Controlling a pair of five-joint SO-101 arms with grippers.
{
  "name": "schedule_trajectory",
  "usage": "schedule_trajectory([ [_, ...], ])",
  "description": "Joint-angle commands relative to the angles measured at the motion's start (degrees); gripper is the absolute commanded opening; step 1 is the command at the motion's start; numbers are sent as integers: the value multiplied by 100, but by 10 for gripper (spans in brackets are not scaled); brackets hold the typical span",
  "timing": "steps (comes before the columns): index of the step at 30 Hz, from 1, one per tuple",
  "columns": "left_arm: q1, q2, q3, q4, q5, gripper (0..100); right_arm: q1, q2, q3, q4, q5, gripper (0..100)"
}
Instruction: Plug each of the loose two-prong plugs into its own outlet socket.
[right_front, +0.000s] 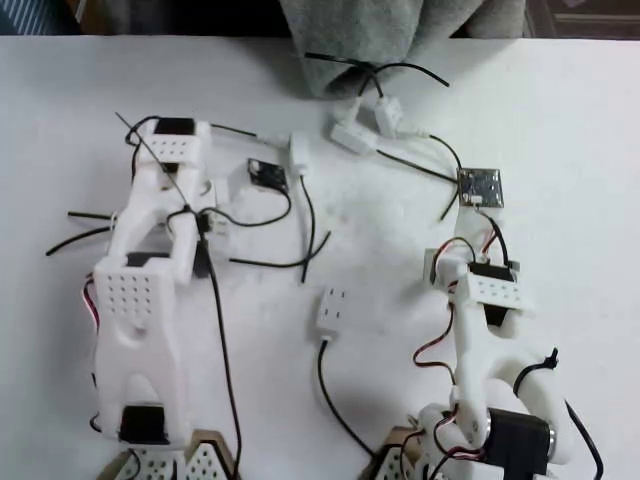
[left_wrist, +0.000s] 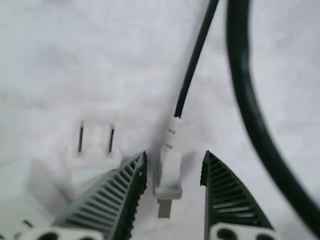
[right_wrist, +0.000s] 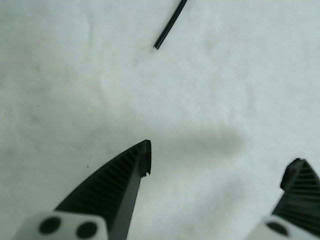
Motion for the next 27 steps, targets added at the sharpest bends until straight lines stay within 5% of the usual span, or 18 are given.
schedule_trajectory([
  [1, 75, -48, -97, 35, -360, 179, -13, -13, -62, -40, 18, 401],
  [12, 92, -48, -97, 79, -396, 18, -13, -22, -18, -66, 18, 401],
  [27, 57, -787, 457, 202, -132, 22, -13, -22, -18, -84, 18, 401],
])
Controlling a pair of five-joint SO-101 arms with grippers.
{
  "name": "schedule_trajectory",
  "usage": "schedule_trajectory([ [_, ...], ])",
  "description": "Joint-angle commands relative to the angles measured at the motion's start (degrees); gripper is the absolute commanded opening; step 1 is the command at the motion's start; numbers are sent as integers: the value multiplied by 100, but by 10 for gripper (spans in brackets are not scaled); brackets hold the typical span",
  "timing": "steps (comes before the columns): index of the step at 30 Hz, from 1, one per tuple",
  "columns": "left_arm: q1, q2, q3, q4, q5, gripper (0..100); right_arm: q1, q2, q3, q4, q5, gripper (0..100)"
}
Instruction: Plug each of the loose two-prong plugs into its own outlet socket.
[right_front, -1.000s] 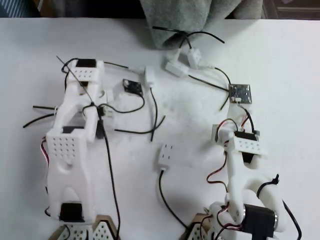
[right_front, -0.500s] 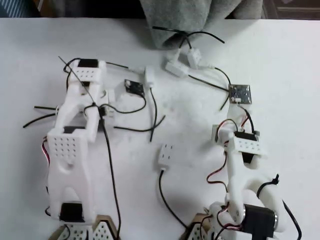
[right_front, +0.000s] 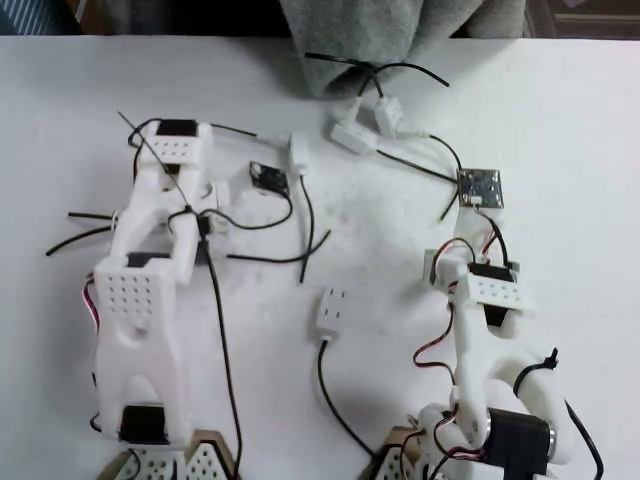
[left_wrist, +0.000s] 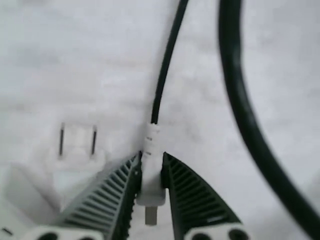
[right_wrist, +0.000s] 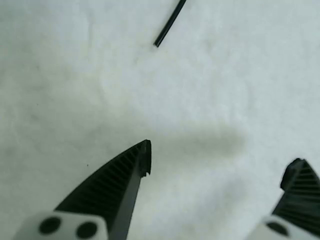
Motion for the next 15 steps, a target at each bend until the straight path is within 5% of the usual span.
schedule_trajectory([
  [1, 40, -866, 325, 97, -141, 22, -13, -22, -35, -84, 18, 401],
  [10, 127, -3073, 1116, 79, -97, 22, -13, -22, -35, -84, 18, 401],
  [15, 154, -3890, 1116, 70, 624, 22, -13, -22, -35, -84, 18, 401],
])
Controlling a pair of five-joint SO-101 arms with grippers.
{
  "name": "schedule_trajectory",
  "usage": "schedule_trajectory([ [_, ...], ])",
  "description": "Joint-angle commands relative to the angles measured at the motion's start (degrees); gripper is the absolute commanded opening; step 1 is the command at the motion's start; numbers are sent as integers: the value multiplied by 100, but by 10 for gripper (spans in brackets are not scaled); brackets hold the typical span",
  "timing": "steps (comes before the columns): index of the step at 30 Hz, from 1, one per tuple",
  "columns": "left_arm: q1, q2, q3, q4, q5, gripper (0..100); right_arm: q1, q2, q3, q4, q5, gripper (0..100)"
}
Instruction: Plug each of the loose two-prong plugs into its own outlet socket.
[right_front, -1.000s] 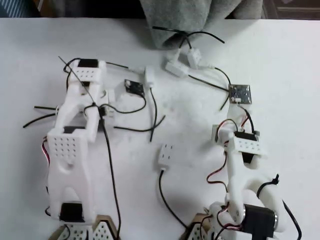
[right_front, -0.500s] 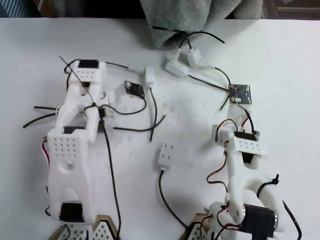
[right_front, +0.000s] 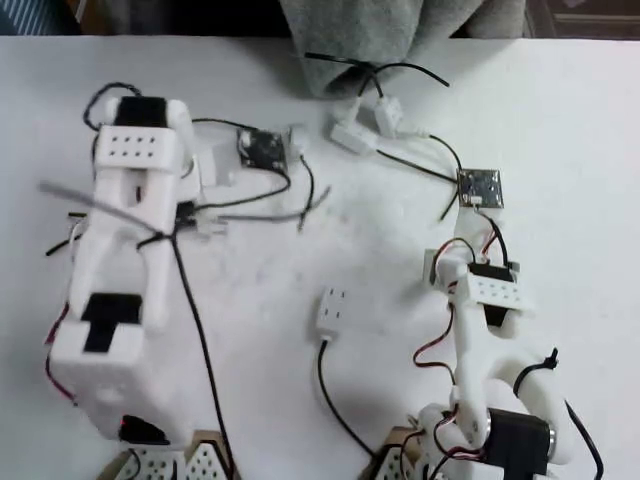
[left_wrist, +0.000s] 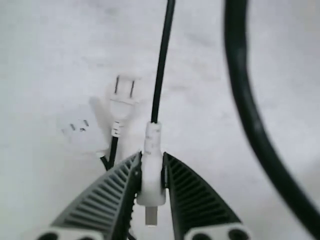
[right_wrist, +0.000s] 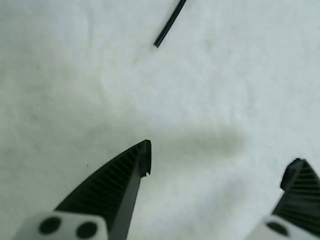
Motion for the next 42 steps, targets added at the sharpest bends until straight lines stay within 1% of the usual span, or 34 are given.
schedule_trajectory([
  [1, 92, -796, -9, 35, 554, 22, -13, -22, -35, -84, 18, 401],
  [5, 92, -1068, -18, 26, 1222, 22, -13, -22, -35, -84, 18, 401],
  [8, 92, -1121, -18, -123, 1873, 22, -22, -22, -35, -84, 18, 401],
  [14, 207, -1455, -18, -923, 3508, 23, -22, -22, -35, -84, 18, 401],
  [20, 637, -2070, -9, -1380, 5415, 23, -22, -22, -35, -84, 18, 401],
  [24, 646, -2273, 9, -1741, 6734, 23, -22, -22, -26, -84, 18, 401],
  [27, 646, -2378, 440, -2145, 7305, 23, -22, -22, -26, -84, 18, 401],
  [29, 655, -2563, 1011, -2602, 7534, 23, -22, -22, -26, -84, 18, 401],
  [34, 655, -3749, 3059, -4334, 7903, 23, -22, -22, -26, -84, 18, 401],
  [37, 629, -4831, 4457, -5618, 8079, 23, -22, -22, -26, -84, 18, 401],
  [42, 646, -6404, 6734, -8079, 8132, 23, -22, -22, -26, -84, 18, 401],
])
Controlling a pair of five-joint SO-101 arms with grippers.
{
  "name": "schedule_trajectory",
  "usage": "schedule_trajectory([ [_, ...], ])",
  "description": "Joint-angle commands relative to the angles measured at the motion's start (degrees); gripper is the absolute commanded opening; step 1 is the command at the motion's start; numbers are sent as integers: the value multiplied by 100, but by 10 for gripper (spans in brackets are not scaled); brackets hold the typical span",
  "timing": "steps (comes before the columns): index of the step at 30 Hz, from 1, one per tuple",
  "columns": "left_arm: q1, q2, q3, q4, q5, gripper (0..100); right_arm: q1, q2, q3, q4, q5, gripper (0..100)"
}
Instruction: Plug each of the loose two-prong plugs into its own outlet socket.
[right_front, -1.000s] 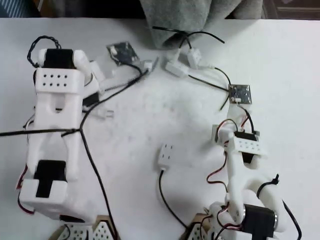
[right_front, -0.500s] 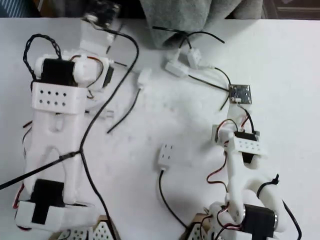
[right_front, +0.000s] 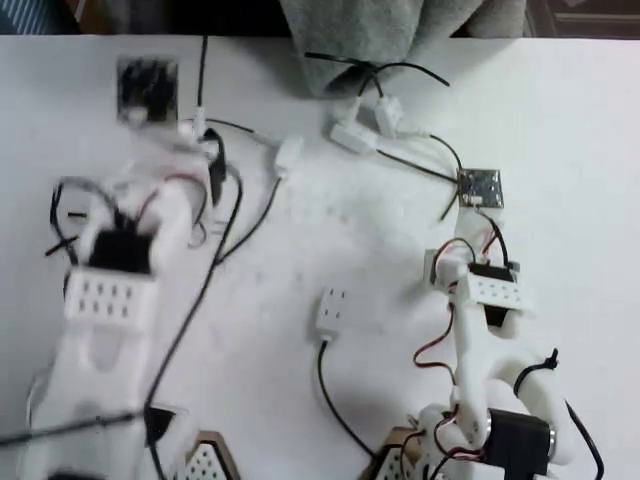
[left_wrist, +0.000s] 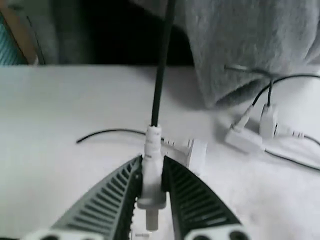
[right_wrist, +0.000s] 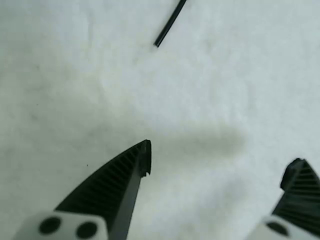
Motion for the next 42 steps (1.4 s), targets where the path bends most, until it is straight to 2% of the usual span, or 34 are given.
schedule_trajectory([
  [1, 48, -1279, 1565, -1899, 79, 23, -22, -22, -26, -84, 18, 401],
  [3, 13, -1754, 2224, -2453, 466, 23, -22, -22, -26, -84, 18, 401],
  [6, -75, -2387, 2954, -2796, 1310, 23, -22, -22, -26, -84, 18, 401],
  [11, -514, -3081, 3666, -2743, 2778, 23, -22, -22, -26, -84, 18, 401],
  [14, -892, -3327, 3745, -2233, 3578, 23, -22, -22, -26, -84, 18, 401],
  [18, -980, -3565, 3780, -1829, 3684, 24, -31, -22, -26, -84, 18, 401],
  [22, -954, -3820, 3859, -1881, 3411, 24, -31, -22, -26, -84, 18, 401],
  [28, -303, -4699, 4809, -1881, 3341, 24, -22, -22, -26, -84, 18, 401],
  [32, 84, -5868, 5697, -2145, 3508, 24, -31, -22, -26, -84, 18, 401],
  [35, 145, -6554, 5705, -2163, 4677, 24, -31, -22, -26, -84, 18, 401],
  [38, 136, -6422, 5732, -2716, 6180, 24, -31, -22, -26, -84, 18, 401],
  [42, 154, -6413, 5793, -2892, 6646, 24, -31, -22, -26, -48, 18, 401],
])
